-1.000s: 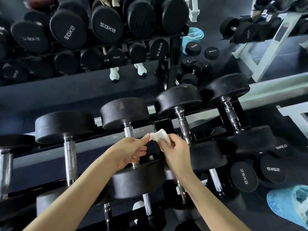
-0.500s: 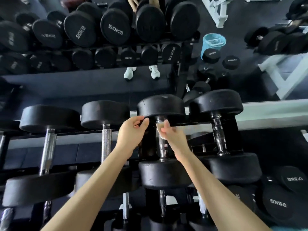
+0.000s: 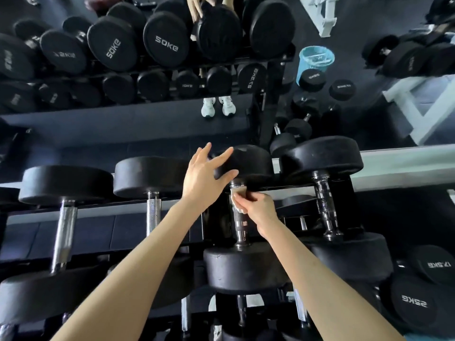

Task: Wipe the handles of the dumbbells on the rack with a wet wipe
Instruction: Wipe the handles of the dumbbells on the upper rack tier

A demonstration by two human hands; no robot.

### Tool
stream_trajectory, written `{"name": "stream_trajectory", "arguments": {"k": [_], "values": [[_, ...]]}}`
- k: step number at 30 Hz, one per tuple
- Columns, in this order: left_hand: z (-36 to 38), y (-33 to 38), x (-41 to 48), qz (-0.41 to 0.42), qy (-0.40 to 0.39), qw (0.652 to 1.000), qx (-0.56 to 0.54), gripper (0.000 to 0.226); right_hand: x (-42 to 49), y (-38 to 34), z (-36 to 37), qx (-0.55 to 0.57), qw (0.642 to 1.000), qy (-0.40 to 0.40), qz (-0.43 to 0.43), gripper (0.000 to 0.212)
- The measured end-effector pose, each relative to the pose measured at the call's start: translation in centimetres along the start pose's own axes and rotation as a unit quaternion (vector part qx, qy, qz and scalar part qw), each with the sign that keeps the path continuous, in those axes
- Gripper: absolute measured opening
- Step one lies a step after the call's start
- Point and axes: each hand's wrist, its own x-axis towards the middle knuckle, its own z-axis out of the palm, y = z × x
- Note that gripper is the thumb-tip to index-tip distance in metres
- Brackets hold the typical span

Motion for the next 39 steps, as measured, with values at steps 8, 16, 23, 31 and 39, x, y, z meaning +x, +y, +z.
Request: {"name": "stream_trajectory", "arguments": {"k": [8, 16, 23, 31, 39], "values": [[-0.2, -1.9, 2.2, 0.086, -0.093, 0.991, -0.047, 0.055, -1.6, 1.7, -1.8, -0.26, 0.96, -0.08, 0.064, 0.035], [2.6, 0.4, 4.7, 0.022, 0.055, 0.997, -0.046, 0.058, -1.4, 1.4, -0.6, -0.315, 0.949, -0.004, 0.01, 0.053], [3.0, -0.4, 4.7, 0.077, 0.105, 0.989, -0.069, 0.055, 1.1, -0.3, -1.6, 0.037, 0.994, -0.059, 0.087, 0.017], [3.2, -0.2, 4.8, 0.056, 0.114, 0.989, -0.07, 0.051, 1.4, -0.4, 0.2, 0.07, 0.996, 0.043, 0.028, 0.014], [3.2, 0.2, 4.7, 0.044, 0.114, 0.99, -0.072, 0.051, 1.9, -0.5, 0.5, -0.094, 0.99, 0.085, -0.055, 0.024]]}}
